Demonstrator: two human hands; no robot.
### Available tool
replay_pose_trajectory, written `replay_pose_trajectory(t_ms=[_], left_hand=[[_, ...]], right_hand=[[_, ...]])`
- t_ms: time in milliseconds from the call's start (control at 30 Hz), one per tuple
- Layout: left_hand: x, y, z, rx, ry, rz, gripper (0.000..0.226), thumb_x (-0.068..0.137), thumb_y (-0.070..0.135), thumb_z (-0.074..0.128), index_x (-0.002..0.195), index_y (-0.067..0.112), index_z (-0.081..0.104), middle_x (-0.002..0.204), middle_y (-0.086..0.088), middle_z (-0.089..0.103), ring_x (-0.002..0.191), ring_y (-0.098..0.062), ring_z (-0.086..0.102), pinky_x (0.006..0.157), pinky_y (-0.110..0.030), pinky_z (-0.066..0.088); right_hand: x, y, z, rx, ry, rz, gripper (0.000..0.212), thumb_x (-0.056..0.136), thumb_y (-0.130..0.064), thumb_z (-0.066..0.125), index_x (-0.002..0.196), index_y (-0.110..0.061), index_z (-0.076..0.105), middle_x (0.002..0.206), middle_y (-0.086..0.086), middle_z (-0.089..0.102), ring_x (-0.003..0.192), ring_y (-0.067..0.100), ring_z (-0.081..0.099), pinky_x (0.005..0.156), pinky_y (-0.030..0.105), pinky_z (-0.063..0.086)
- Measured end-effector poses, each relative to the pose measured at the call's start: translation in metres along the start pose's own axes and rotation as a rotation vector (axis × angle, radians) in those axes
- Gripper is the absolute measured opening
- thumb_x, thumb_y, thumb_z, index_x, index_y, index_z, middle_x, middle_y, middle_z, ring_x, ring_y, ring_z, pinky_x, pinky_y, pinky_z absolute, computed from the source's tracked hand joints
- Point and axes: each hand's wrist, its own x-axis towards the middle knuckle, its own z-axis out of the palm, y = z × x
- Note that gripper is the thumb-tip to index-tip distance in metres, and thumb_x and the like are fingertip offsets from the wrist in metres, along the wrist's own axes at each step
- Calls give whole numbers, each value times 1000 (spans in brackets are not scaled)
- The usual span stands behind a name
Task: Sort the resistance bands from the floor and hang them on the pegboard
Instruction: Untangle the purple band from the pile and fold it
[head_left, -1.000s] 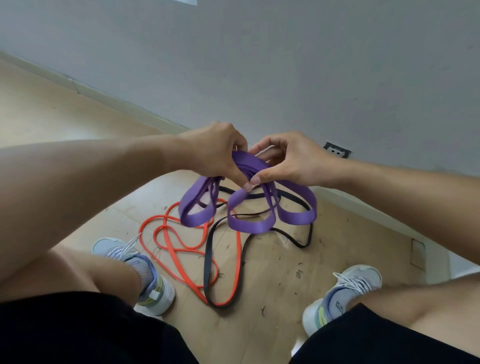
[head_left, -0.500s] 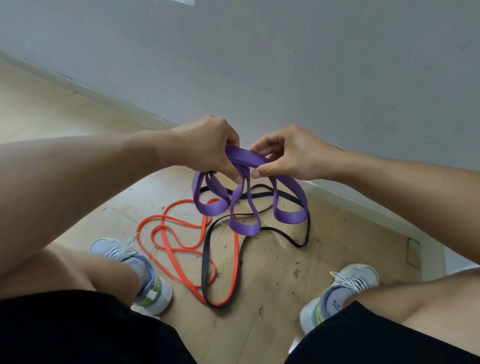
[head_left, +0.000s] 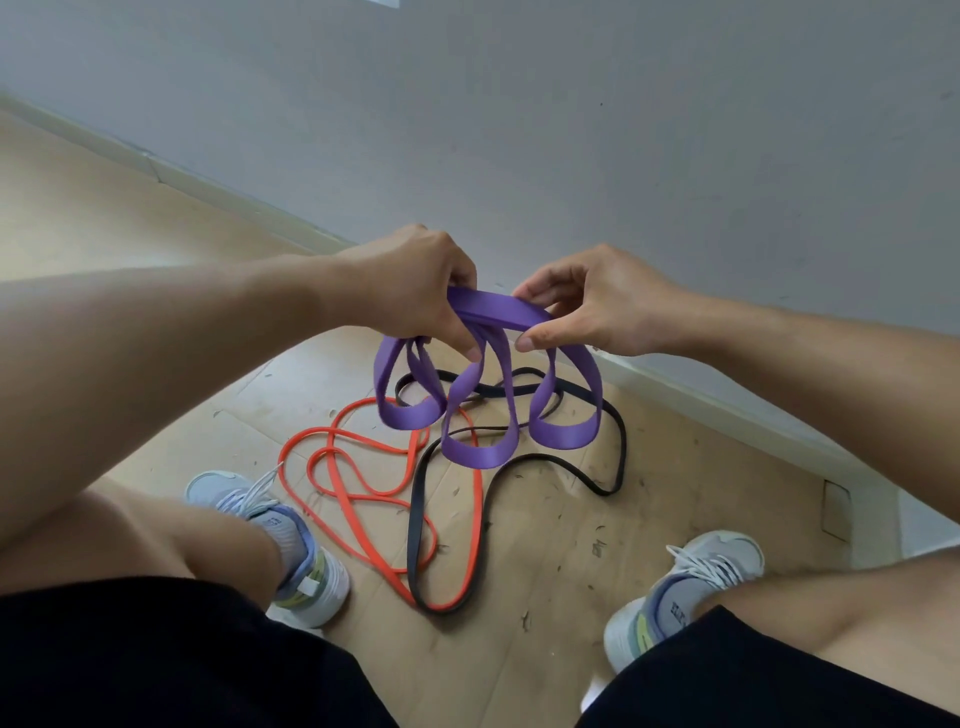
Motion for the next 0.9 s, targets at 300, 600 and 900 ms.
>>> replay_pose_trajectory(t_ms=[300,600,900], left_hand=[[2,-3,4,10,20,33,40,72,51,86,89,21,65,69,7,64,58,-10,60,52,-17,39],[1,6,6,-172,139,24,43,64,51,91,86,24,67,71,7,69,62,-9,62,57,-23,47],[-2,11,-4,-425,124,3,44,67,45,91,97,21,70,82,2,75,76,-17,72,79,-38,61]], right_hand=[[-2,3,-2,4,-44,27,45,77,-30,90,117,-22,74,98,-9,81,86,9,77,89,34,63],[-5,10,24,131,2,19,57,70,-32,95,120,-29,68,112,-10,76,105,2,71,95,24,57],[-11,-5,11,218,80,-27,35,80,-14,87,109,-20,68,97,3,79,92,24,76,96,50,58]])
